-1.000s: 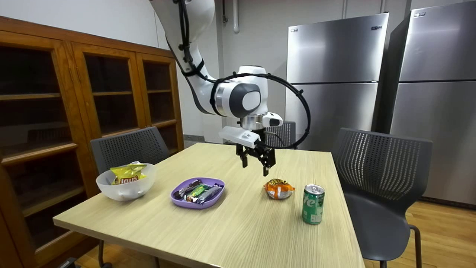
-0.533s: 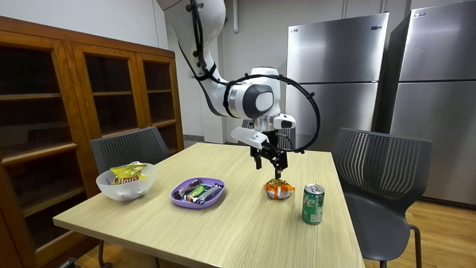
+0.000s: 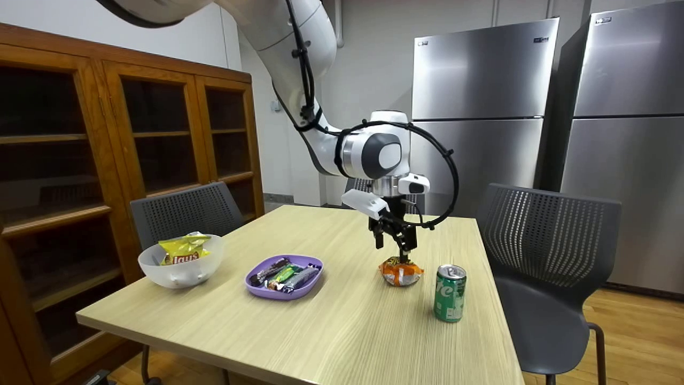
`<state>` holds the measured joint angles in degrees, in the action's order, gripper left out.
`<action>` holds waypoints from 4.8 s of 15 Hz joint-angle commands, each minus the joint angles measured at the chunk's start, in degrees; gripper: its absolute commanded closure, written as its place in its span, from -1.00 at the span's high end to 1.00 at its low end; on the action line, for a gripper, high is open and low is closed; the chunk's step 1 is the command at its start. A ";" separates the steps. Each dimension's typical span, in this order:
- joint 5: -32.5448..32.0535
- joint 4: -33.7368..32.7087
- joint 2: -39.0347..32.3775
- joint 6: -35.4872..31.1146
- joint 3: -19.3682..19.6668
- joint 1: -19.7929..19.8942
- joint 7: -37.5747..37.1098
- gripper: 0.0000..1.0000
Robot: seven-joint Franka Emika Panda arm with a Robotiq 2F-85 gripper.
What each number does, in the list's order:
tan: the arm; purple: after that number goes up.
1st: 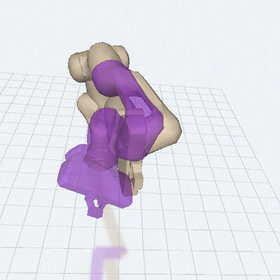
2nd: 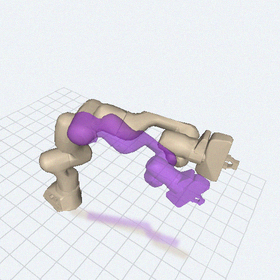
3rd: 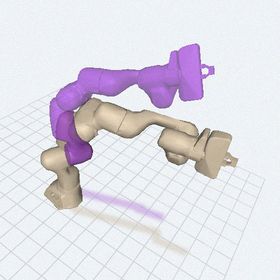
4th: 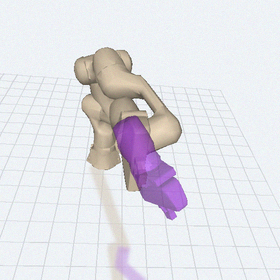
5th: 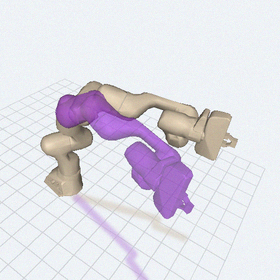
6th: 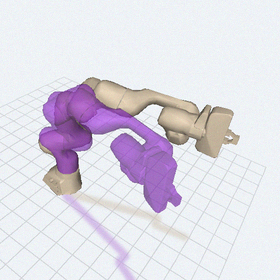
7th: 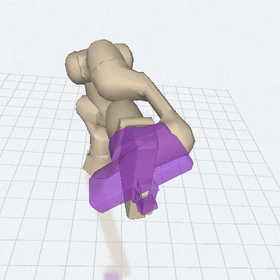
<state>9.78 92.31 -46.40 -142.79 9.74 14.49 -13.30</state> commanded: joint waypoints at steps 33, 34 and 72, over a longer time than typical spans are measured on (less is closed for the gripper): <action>0.99 8.12 10.56 -6.00 -7.28 4.33 20.31 -1.00; 1.16 10.27 12.40 -6.64 -8.09 4.77 22.48 -1.00; 15.00 32.16 31.88 -10.28 -24.70 -4.00 57.09 -1.00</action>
<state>24.13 122.40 -18.28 -153.91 -15.32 12.71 45.58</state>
